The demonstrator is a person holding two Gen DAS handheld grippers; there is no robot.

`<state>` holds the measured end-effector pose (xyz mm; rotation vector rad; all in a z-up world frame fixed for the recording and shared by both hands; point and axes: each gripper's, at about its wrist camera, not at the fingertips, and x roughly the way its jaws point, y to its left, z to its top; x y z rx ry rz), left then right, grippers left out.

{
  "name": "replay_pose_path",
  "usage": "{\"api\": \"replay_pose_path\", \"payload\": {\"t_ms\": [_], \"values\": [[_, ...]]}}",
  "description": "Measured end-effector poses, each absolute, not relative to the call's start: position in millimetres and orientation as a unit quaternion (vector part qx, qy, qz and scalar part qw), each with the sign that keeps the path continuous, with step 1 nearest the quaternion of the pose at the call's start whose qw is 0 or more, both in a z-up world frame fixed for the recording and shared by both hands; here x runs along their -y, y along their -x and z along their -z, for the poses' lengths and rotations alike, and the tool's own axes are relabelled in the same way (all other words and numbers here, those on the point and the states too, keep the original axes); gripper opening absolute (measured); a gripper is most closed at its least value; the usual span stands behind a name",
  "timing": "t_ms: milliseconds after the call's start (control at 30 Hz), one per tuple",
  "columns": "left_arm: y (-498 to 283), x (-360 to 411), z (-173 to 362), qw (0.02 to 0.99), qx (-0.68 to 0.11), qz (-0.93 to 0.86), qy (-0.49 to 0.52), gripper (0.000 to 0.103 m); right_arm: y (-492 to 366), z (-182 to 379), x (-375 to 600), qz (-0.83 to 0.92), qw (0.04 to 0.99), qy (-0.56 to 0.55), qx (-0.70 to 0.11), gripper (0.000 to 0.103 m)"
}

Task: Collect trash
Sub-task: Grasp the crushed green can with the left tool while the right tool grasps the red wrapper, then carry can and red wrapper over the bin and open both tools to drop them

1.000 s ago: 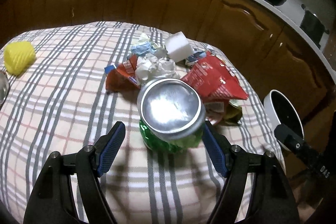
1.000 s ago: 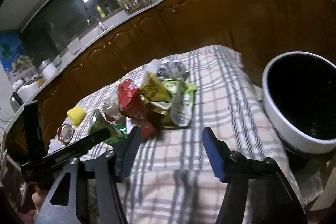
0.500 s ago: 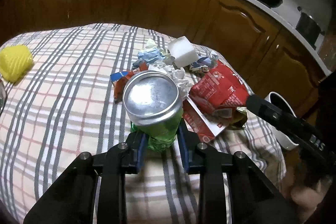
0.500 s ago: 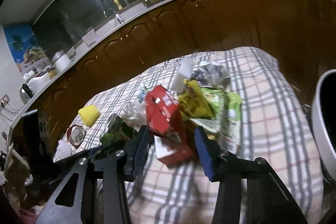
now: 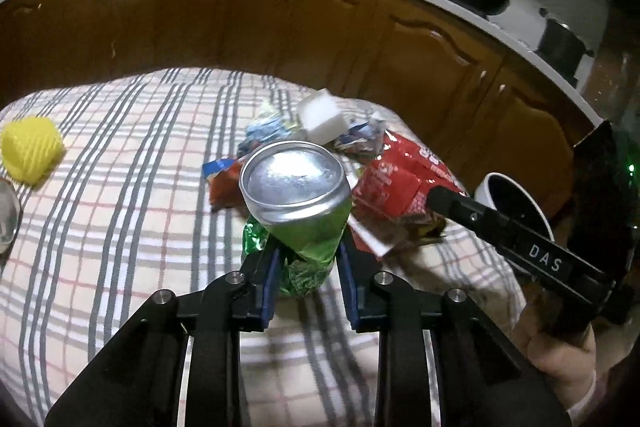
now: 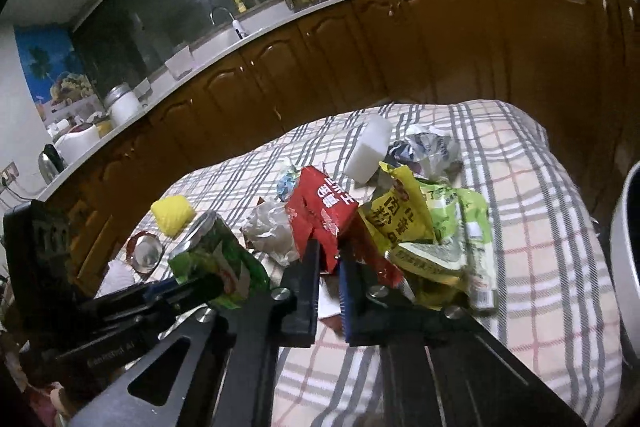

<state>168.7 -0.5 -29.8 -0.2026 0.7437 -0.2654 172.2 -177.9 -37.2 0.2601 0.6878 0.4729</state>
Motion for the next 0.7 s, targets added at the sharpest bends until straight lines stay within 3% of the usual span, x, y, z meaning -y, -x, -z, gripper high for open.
{"api": "replay_pose_path", "payload": {"t_ms": [700], "values": [[-153.0,86.9,-3.8,0.91,-0.337,0.231,0.064,0.024,-103.4,6.9,305.4,-0.134,0.933,-0.189,-0.276,0.004]]}}
